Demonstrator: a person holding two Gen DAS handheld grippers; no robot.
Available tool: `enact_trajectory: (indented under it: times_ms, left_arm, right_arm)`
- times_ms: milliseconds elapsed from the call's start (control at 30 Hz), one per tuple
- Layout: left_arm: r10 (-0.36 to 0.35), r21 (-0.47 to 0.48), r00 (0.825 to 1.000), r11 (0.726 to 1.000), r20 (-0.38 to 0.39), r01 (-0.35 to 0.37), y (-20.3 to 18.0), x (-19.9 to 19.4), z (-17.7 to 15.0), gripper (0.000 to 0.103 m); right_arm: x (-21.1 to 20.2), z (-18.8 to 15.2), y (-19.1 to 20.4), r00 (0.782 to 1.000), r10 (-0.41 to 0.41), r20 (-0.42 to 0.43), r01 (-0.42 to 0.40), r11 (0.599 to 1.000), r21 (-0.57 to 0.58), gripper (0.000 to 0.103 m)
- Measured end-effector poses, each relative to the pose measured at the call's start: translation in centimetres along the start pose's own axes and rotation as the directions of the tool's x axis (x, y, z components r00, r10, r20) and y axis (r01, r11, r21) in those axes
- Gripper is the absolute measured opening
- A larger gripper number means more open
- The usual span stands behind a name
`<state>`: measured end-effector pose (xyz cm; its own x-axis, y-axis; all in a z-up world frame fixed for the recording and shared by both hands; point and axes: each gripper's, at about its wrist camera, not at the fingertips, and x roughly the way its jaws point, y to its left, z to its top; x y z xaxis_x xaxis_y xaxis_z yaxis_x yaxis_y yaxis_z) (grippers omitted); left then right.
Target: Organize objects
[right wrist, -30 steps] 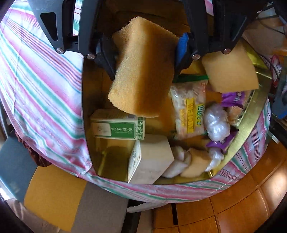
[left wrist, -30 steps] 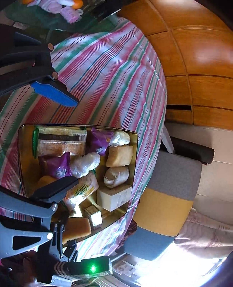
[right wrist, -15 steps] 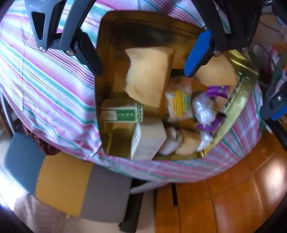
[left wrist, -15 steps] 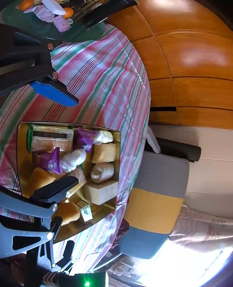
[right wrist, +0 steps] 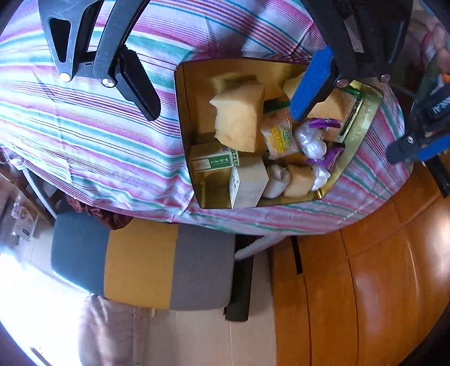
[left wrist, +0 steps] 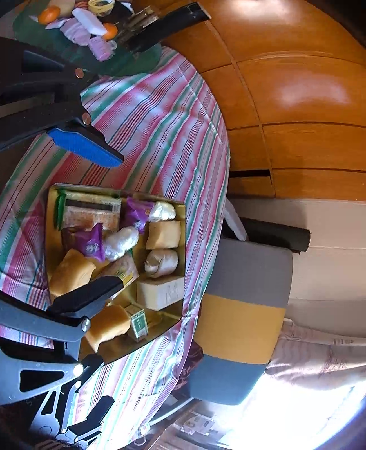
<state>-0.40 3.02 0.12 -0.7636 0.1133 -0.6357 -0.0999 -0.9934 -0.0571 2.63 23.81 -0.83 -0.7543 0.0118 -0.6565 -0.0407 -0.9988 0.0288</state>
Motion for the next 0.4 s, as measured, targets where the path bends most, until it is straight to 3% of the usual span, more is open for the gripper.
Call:
enact_trajectory:
  times_ms: [300,400]
  left_arm:
    - [-0.003,0.041,0.997,0.999,0.077,-0.001,-0.9,-1.4,-0.4,0.076]
    - [-0.008,0.034,0.998,0.999,0.070,0.006,-0.6,-1.2,-0.3,0.076]
  right_arm:
    - [-0.8,-0.1,0.0,1.000,-0.005,0.015,0.005,1.000,0.011,0.094]
    - [-0.7,-0.2,0.2,1.000,-0.005,0.009,0.005,1.000,0.004,0.094]
